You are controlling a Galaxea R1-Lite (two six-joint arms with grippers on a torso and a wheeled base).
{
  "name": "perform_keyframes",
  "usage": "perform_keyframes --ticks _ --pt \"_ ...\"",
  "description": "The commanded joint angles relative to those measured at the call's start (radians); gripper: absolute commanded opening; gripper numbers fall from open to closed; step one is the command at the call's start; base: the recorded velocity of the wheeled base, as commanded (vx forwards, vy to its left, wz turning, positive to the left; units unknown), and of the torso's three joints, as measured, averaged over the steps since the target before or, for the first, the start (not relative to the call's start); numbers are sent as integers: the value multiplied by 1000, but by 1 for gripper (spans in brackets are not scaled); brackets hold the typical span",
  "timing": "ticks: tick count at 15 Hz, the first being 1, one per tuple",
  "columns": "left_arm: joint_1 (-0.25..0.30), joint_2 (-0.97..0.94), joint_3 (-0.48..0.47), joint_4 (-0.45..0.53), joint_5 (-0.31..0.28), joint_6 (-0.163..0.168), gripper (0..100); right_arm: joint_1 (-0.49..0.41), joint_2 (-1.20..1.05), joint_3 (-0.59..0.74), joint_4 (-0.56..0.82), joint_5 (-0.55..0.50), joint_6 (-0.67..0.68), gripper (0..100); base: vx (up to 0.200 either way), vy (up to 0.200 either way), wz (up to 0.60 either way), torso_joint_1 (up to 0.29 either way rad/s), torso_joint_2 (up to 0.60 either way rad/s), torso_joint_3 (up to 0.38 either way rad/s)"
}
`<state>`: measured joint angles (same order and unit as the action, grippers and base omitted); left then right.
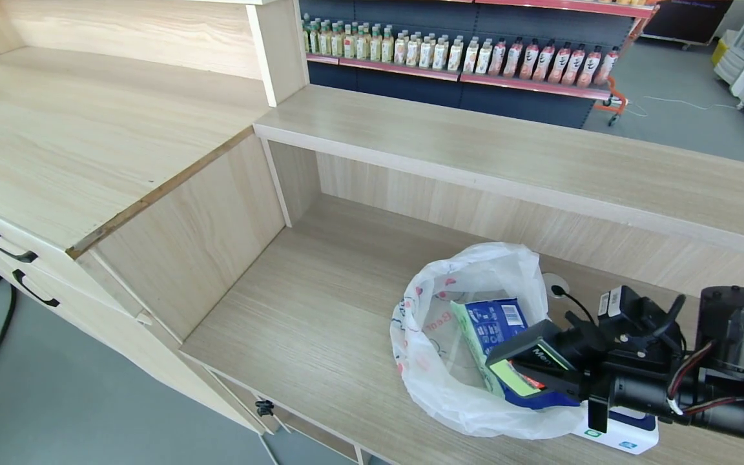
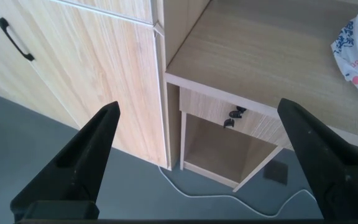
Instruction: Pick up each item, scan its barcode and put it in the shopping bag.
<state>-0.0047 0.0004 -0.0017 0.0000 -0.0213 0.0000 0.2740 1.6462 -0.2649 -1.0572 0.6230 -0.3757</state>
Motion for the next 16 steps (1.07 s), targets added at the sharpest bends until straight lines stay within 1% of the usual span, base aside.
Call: perform_keyframes --ticks 1,5,6,8,10,12,16 --pt "0 0 0 0 0 0 100 5 26 -20 -1 -2 -2 0 0 0 0 0 0 0" --pt "0 0 0 0 0 0 100 28 34 -33 -33 -2 -3 0 0 0 0 0 0 0" --pt "0 0 0 0 0 0 100 36 41 -39 -53 -14 -5 0 0 0 0 0 0 0" --pt "-1 0 0 0 0 0 100 40 43 -45 -50 -57 -5 0 0 0 0 0 0 0" --pt "0 0 0 0 0 0 100 56 61 -50 -58 -124 -6 0 0 0 0 0 0 0" --pt "0 0 0 0 0 0 100 57 76 -68 -58 -126 -3 0 0 0 0 0 0 0" --pt "0 0 0 0 0 0 100 73 83 -94 -58 -124 -3 0 0 0 600 1 4 -1"
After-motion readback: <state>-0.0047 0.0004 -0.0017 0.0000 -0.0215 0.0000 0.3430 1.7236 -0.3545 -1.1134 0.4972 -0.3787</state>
